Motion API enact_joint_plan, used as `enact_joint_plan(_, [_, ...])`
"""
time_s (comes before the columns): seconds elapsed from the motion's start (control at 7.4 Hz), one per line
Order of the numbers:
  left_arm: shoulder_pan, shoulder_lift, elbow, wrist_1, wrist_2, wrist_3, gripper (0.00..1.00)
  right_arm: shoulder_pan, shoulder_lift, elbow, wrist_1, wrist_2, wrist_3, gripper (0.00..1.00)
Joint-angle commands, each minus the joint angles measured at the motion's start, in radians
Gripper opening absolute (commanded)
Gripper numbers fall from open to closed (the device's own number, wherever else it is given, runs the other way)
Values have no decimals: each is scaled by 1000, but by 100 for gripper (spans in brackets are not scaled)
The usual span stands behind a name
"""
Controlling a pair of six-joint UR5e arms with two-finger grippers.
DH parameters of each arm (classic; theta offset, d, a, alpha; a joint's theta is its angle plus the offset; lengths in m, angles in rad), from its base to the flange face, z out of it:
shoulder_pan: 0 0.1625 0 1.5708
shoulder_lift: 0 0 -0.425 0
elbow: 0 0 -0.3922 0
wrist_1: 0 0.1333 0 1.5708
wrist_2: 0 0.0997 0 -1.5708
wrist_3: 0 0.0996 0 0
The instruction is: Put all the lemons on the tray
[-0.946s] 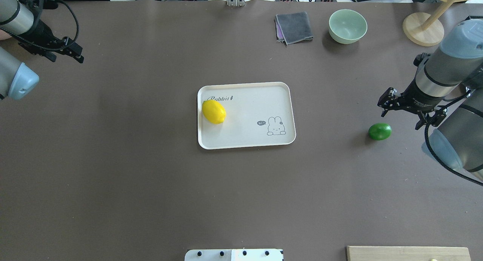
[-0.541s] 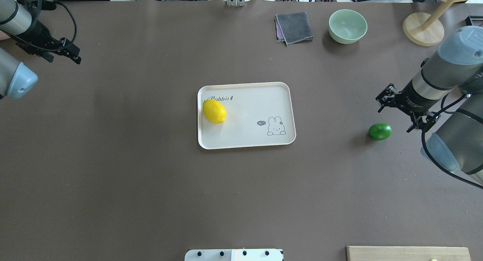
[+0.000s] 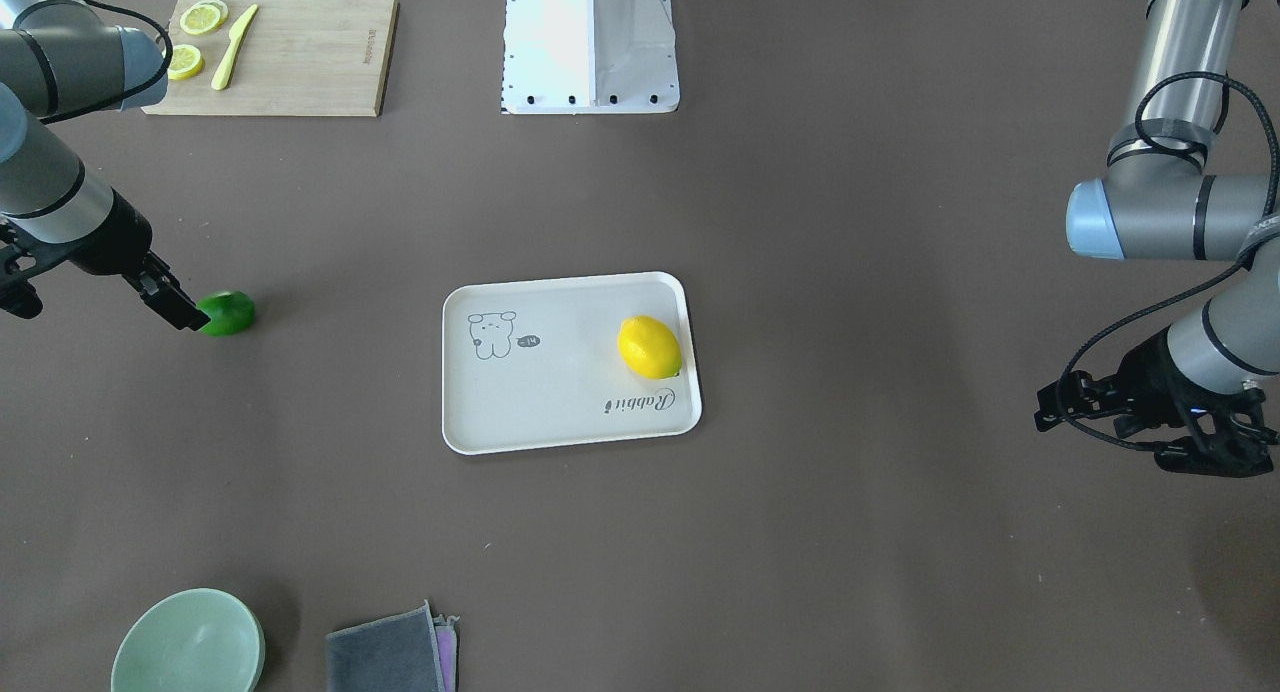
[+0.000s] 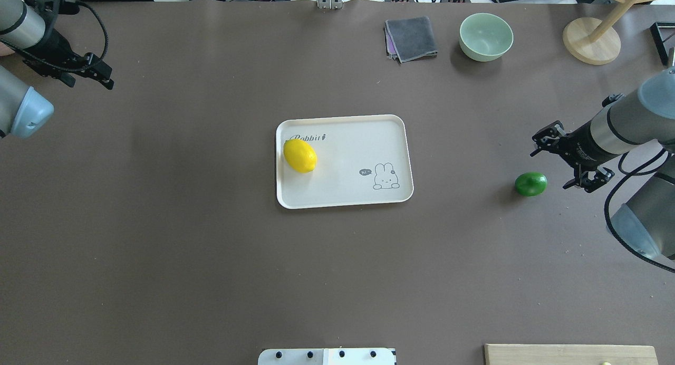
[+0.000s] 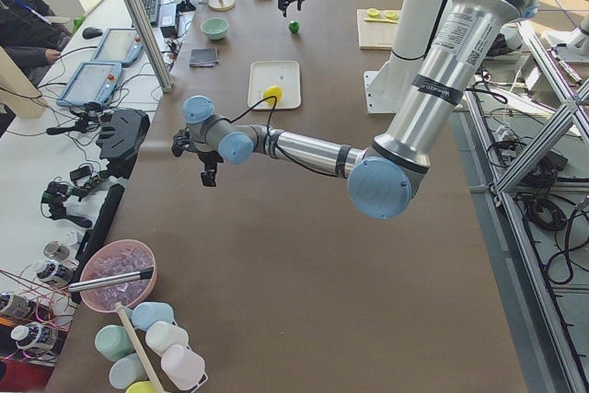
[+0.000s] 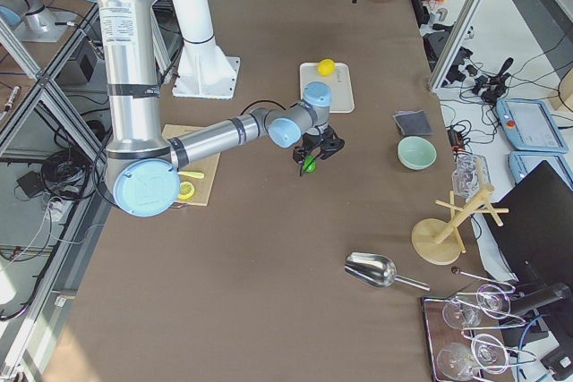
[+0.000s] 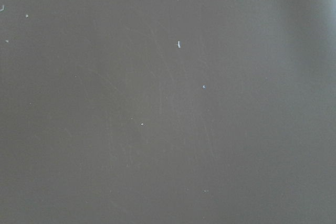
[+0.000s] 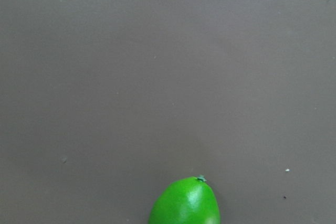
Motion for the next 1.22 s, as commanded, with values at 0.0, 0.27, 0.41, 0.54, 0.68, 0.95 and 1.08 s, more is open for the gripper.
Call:
enact_joint_plan(0.0, [1,-1,8,0,0,0,97,-35,-9,-19,72,-43,101,99])
enact_joint_plan(0.27, [2,-3,23,-5,0,0,97,-72,-9,-19,72,-73,160,99])
enact_joint_plan(0.41, [4,-3,32,-9,0,0,97,-89,-9,-17,72,-74,176,100])
enact_joint_plan(0.54, [4,-4,35,-9,0,-2,97,-104,-7,-19,72,-79,186,100])
enact_joint_plan(0.68, [4,-4,35,-11,0,-2,97,-121,-3,-23,72,-99,186,99])
enact_joint_plan(0.95, [5,-3,35,-11,0,-2,97,-140,0,-37,72,-112,181,98])
enact_joint_plan(1.08, [5,-3,35,-11,0,-2,97,-140,0,-39,72,-114,178,98])
